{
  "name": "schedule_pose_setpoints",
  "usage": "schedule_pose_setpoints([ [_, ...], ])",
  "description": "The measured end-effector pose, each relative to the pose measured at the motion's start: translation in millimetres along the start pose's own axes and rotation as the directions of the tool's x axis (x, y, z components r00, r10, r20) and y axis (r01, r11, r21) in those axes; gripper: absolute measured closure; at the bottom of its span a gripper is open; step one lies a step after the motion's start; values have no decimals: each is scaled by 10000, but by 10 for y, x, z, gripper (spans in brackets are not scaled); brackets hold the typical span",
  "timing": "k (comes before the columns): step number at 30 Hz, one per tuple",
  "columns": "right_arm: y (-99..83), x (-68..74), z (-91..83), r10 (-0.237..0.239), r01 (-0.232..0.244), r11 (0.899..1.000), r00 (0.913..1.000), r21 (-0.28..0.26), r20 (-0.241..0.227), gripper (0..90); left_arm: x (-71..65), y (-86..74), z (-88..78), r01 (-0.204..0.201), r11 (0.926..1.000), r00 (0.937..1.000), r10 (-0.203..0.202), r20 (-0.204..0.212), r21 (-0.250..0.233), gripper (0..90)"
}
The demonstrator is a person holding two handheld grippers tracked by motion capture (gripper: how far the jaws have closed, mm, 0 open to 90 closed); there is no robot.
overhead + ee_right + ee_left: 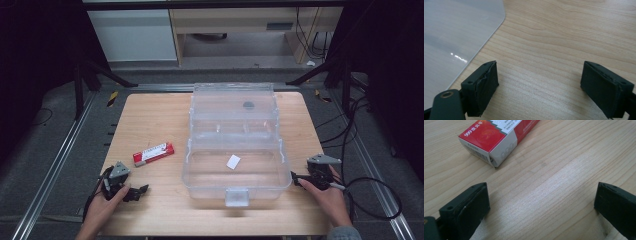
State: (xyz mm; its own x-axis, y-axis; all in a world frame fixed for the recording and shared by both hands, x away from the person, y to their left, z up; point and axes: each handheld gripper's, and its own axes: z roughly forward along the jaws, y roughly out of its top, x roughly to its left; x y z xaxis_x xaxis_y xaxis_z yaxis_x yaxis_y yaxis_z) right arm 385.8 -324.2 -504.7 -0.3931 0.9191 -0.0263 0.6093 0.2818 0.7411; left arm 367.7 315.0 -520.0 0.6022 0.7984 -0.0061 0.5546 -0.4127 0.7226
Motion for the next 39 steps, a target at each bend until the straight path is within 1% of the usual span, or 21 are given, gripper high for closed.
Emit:
schedule_pose_setpoints([
  [1, -4, 4, -2, 10, -10, 10000, 10000, 15, 6, 129, -1, -1, -2, 8, 10000, 10000, -8, -5, 2, 0],
  [2, -10, 10, -5, -115, 116, 9999, 9999, 107, -65, 80, -1, -2, -16, 10, 10000, 10000, -10, -14, 16, 6],
  [5, -19, 17, -11, -246, 249, 9995, 9996, 180, -154, 65, 7, 11, -34, -109, 9998, 9999, 110, -48, 165, 34],
  [6, -27, 20, -20, -253, 257, 9995, 9995, 200, -192, 65, 27, 47, -75, -200, 9995, 9995, 205, -224, 225, 35],
  [7, -27, 20, -20, -253, 257, 9995, 9995, 200, -192, 65, 27, 47, -75, -200, 9995, 9995, 205, -224, 225, 35],
  [10, -30, 21, -24, -241, 245, 9995, 9995, 199, -210, 65, 103, 171, -167, -49, 9999, 9991, 54, -422, 137, 36],
  [12, -30, 21, -23, -240, 244, 9995, 9995, 187, -211, 65, 160, 244, -189, -11, 9998, 9993, 19, -363, 218, 42],
  [13, -30, 21, -23, -240, 244, 9995, 9995, 187, -211, 65, 182, 277, -187, -55, 9996, 9992, 65, -389, 273, 42],
  [15, -31, 22, -23, -240, 244, 9995, 9995, 186, -208, 66, 248, 382, -172, -400, 9972, 9966, 443, -689, 632, 48],
  [16, -32, 23, -24, -231, 234, 9996, 9995, 185, -198, 66, 295, 456, -130, -489, 9954, 9967, 539, -604, 819, 55],
  [17, -32, 23, -24, -231, 234, 9996, 9995, 185, -198, 66, 295, 456, -130, -489, 9954, 9967, 539, -604, 819, 58],
  [18, -33, 25, -27, -216, 219, 9996, 9996, 190, -202, 67, 337, 539, -66, -757, 9919, 9950, 818, -570, 1021, 66],
  [19, -33, 25, -27, -216, 219, 9996, 9996, 190, -202, 67, 337, 539, -66, -757, 9919, 9950, 818, -570, 1021, 76],
  [20, -33, 23, -25, -244, 247, 9995, 9995, 178, -191, 67, 354, 581, -26, -907, 9894, 9929, 987, -668, 1132, 76],
  [25, -33, 25, -27, -217, 220, 9996, 9996, 188, -197, 67, 417, 715, 108, -1133, 9859, 9919, 1194, -429, 1230, 121],
  [26, -34, 24, -26, -237, 240, 9996, 9995, 176, -184, 67, 431, 745, 170, -1112, 9853, 9932, 1147, -192, 1295, 140],
  [27, -33, 26, -28, -205, 208, 9996, 9996, 192, -195, 67, 431, 745, 170, -1112, 9853, 9932, 1147, -192, 1295, 140],
  [28, -33, 26, -28, -200, 204, 9996, 9996, 191, -195, 67, 436, 775, 241, -1222, 9822, 9920, 1254, -135, 1427, 147],
  [32, -35, 26, -29, -215, 219, 9996, 9996, 191, -201, 67, 453, 796, 366, -1186, 9796, 9928, 1194, 48, 1619, 189],
  [36, -36, 23, -29, -266, 269, 9995, 9995, 180, -194, 67, 453, 790, 420, -1110, 9775, 9938, 1084, 244, 1796, 229],
  [39, -36, 24, -29, -257, 260, 9995, 9995, 179, -201, 67, 441, 791, 422, -1129, 9742, 9936, 1110, 208, 1953, 319],
])
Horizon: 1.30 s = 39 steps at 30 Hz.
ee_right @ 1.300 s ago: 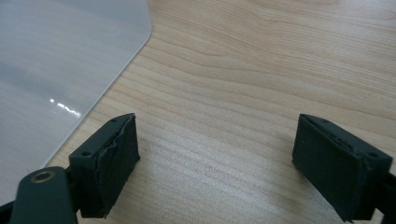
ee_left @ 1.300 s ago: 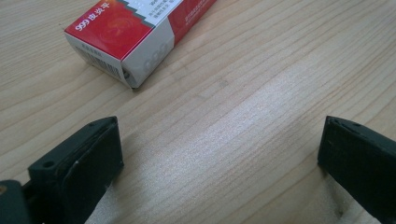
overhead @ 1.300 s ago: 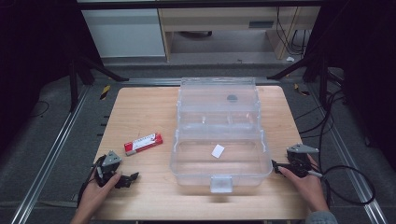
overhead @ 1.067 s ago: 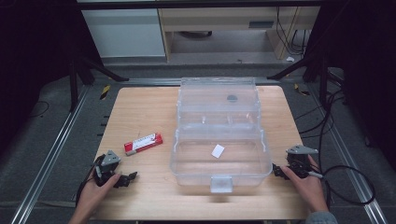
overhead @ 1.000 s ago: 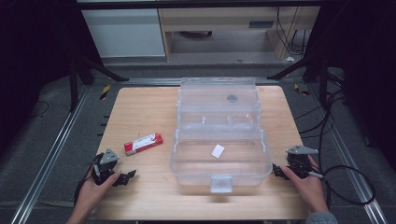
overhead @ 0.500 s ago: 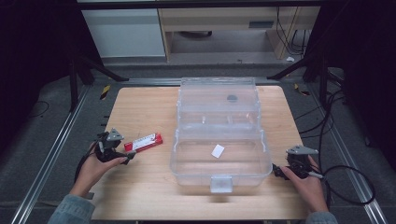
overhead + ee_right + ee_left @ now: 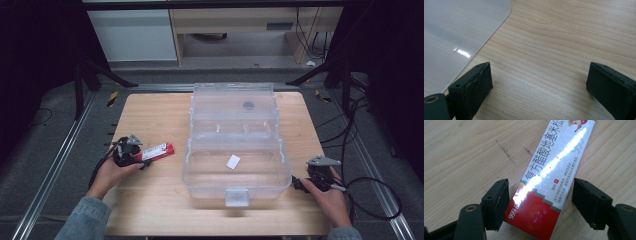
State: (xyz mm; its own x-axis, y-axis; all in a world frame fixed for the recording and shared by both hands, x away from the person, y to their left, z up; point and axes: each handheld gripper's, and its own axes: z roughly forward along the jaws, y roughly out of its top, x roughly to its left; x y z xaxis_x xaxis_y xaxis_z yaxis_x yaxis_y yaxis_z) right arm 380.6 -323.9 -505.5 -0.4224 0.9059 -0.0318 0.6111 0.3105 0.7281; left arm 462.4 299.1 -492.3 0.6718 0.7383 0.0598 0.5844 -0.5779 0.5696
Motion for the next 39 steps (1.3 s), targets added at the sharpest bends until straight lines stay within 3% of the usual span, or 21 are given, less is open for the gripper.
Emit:
schedule_pose_setpoints([
  [5, -1, 2, -1, 14, -14, 10000, 10000, 10, -3, 67, -29, -16, -49, -6, 10000, 9995, 5, 305, 14, 480],
  [10, -3, 2, -4, -8, 8, 10000, 10000, 9, -5, 68, -63, -55, -88, 66, 9999, 9986, -72, 515, 117, 491],
  [14, -6, 3, -7, -20, 20, 10000, 10000, 3, -25, 68, -147, -114, -151, -296, 9991, 9969, 273, 739, 293, 492],
  [20, -11, 8, -12, 0, 0, 10000, 10000, 5, -22, 68, -303, -301, -303, -916, 9948, 9892, 857, 1189, 447, 492],
  [26, -18, 13, -19, -5, 5, 10000, 10000, 4, -16, 68, -413, -504, -484, -1483, 9850, 9791, 1337, 1531, 887, 492],
  [27, -18, 13, -19, -8, 8, 10000, 10000, 2, -16, 68, -428, -545, -524, -1675, 9805, 9750, 1493, 1644, 1029, 490],
  [29, -18, 12, -19, -9, 9, 10000, 10000, 3, -16, 68, -436, -561, -544, -1739, 9785, 9737, 1539, 1681, 1111, 488],
  [35, -19, 13, -20, -10, 10, 10000, 10000, 2, -10, 68, -402, -477, -604, -1444, 9836, 9796, 1266, 1560, 1085, 339],
  [39, -19, 13, -20, -9, 9, 10000, 10000, 1, -10, 68, -426, -362, -584, -1690, 9730, 9776, 1452, 1526, 1569, 298],
])
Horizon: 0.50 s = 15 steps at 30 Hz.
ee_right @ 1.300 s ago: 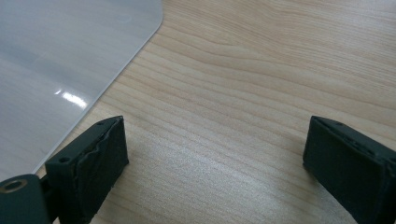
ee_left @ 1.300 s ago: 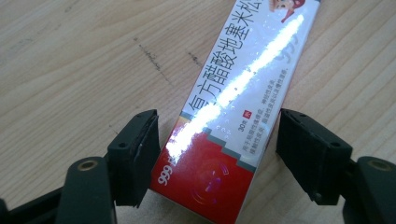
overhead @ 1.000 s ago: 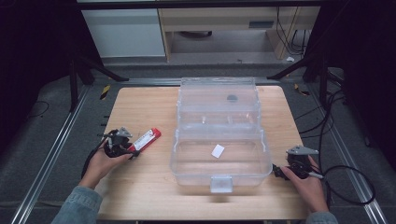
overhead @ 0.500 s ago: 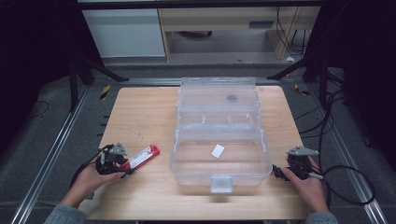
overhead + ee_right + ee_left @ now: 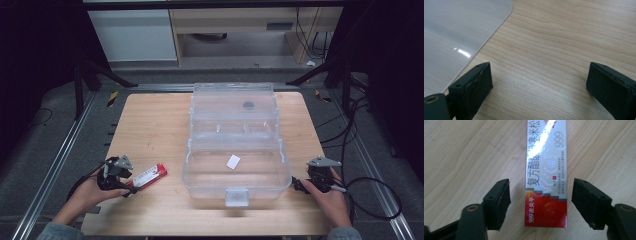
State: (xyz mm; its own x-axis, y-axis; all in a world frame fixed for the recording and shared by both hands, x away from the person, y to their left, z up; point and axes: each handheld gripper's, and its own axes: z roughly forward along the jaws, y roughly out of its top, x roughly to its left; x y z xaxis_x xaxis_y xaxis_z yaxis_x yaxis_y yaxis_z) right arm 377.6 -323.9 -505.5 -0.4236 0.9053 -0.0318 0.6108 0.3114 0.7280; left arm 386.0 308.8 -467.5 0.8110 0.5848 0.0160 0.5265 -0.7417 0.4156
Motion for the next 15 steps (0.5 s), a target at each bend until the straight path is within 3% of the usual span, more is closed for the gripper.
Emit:
schedule_pose_setpoints([
  [2, 0, 0, 0, 0, 0, 10000, 10000, -2, -1, 68, -17, 54, 18, -174, 9993, 9998, 173, 53, 324, 248],
  [6, 0, 0, 0, 0, 0, 10000, 10000, -1, 1, 68, -27, 88, 58, -171, 9969, 9997, 182, -137, 768, 240],
  [10, 0, 0, 0, -2, 2, 10000, 10000, 0, -3, 68, -22, 95, 52, -238, 9960, 9997, 238, 7, 863, 346],
  [15, 0, 0, 0, 0, 0, 10000, 10000, 1, -1, 68, -30, 95, 75, -460, 9907, 9987, 429, 264, 1281, 411],
])
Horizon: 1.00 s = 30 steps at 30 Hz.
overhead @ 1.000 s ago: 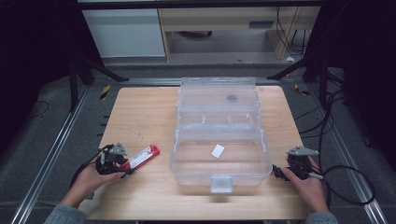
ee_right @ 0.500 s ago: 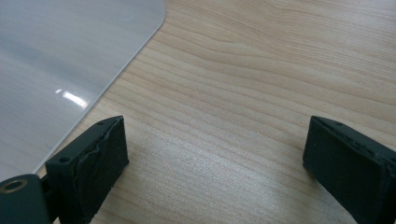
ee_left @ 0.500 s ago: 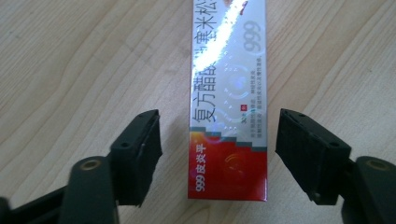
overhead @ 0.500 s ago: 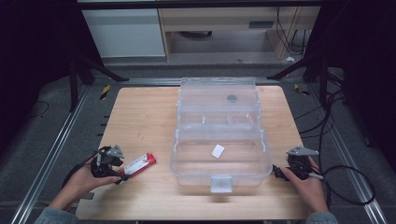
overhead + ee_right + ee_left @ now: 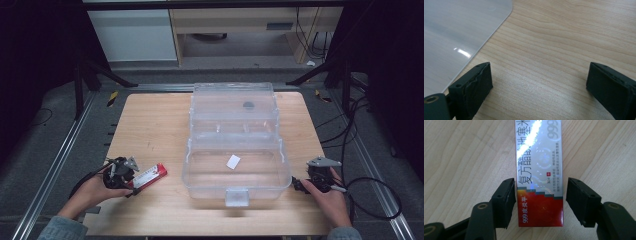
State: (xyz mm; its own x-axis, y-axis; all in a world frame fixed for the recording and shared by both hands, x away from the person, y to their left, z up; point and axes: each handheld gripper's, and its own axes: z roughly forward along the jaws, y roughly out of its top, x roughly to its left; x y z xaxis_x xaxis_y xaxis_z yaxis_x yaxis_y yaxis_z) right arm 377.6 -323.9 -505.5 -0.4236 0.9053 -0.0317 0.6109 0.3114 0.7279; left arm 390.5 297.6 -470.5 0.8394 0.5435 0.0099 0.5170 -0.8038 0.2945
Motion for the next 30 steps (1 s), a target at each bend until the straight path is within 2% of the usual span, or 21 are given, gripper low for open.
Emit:
schedule_pose_setpoints([
  [9, 0, 0, 0, 0, 0, 10000, 10000, -2, -1, 68, 38, 37, 55, -130, 9986, 9997, 118, 236, 516, 472],
  [18, 0, 0, 0, 0, 0, 10000, 10000, 0, -2, 68, 23, 78, 57, -331, 9973, 9994, 323, 127, 662, 501],
  [21, 1, 1, -1, 25, -25, 10000, 10000, 9, -12, 68, 18, 79, 2, -373, 9982, 9992, 379, -128, 462, 506],
  [26, 0, 0, 0, 3, -3, 10000, 10000, 0, -6, 68, 40, 82, -77, -389, 9990, 9991, 393, -187, 210, 507],
  [29, 0, 0, 0, 3, -3, 10000, 10000, -1, -5, 68, 61, 96, -166, -329, 9991, 9991, 321, -293, -254, 507],
  [30, 0, 0, 0, 3, -3, 10000, 10000, -1, -5, 68, 61, 96, -166, -329, 9991, 9991, 321, -293, -254, 507],
])
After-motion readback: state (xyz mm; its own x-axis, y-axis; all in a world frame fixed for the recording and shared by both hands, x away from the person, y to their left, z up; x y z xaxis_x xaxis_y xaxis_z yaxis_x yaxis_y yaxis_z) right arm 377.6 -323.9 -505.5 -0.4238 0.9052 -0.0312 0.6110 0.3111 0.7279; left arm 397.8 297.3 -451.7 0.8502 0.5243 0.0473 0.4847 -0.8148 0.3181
